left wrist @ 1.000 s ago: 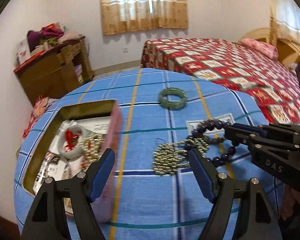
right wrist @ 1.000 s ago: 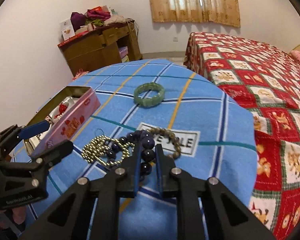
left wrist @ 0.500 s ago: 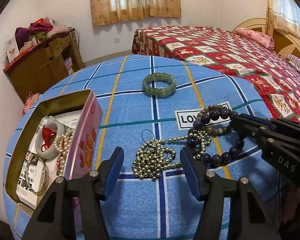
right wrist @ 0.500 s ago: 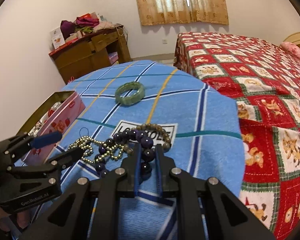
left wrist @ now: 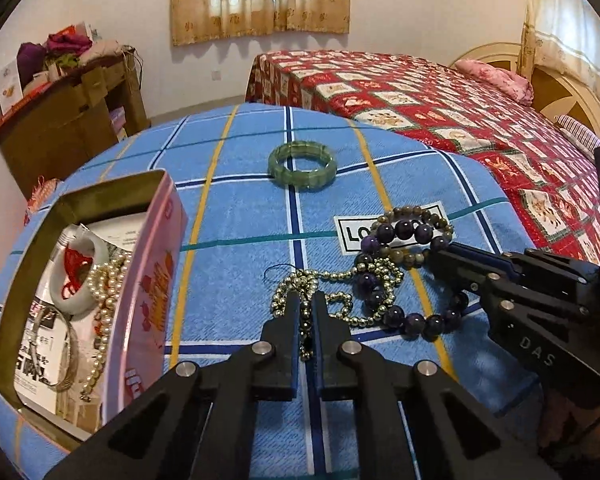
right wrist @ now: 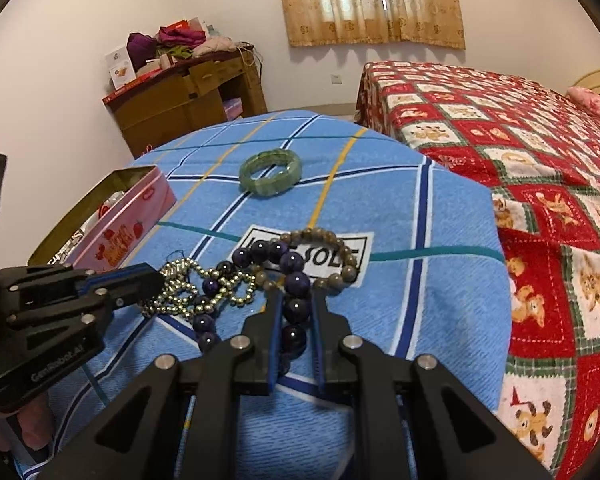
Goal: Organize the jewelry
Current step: 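Lift the purple bracelet with the right gripper while the left gripper carries the gold chain over the tin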
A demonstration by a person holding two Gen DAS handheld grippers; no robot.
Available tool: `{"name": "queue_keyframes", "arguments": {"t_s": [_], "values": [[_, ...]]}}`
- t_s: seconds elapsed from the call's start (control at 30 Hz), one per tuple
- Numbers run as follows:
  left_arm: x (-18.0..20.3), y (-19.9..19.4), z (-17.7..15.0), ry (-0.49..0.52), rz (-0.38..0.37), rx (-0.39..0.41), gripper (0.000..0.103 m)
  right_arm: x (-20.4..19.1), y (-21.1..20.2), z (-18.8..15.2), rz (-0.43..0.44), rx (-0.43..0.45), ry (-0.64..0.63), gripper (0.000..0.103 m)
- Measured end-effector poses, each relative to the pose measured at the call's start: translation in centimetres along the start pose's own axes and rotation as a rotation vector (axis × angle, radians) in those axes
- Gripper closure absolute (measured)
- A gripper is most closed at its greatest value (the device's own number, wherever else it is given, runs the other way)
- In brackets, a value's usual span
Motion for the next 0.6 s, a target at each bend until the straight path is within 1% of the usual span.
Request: {"name": "queue_keyframes", "arguments": {"t_s": [0.2, 0.37, 0.6], "values": [[-0.8, -1.7, 0.1, -0.023, 0.015, 0.047, 0.099, -0.1, 0.0, 0.0, 0.003, 0.002, 0.000, 0.087], [-1.7, -5.0, 1.6, -0.045, 0.016, 0.127, 0.099, -0.6, -0.3, 0.2, 0.014, 0.009, -0.001, 0.087], [-3.2, -8.7, 3.5, -0.070, 0.026, 0.197, 0.099, -2.6, -2.1, 1.1, 0.063, 0.033, -0.024, 0.087]]}}
Point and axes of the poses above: each gripper's, at about its wrist camera, not at the fingertips, and y roughly the way its jaws point, x to its right, z to its top, the point moved 10 cm from there along y, roughly the way its jaws point, and after that the axes turned 12 degrees about y, right-handed, at the moved point
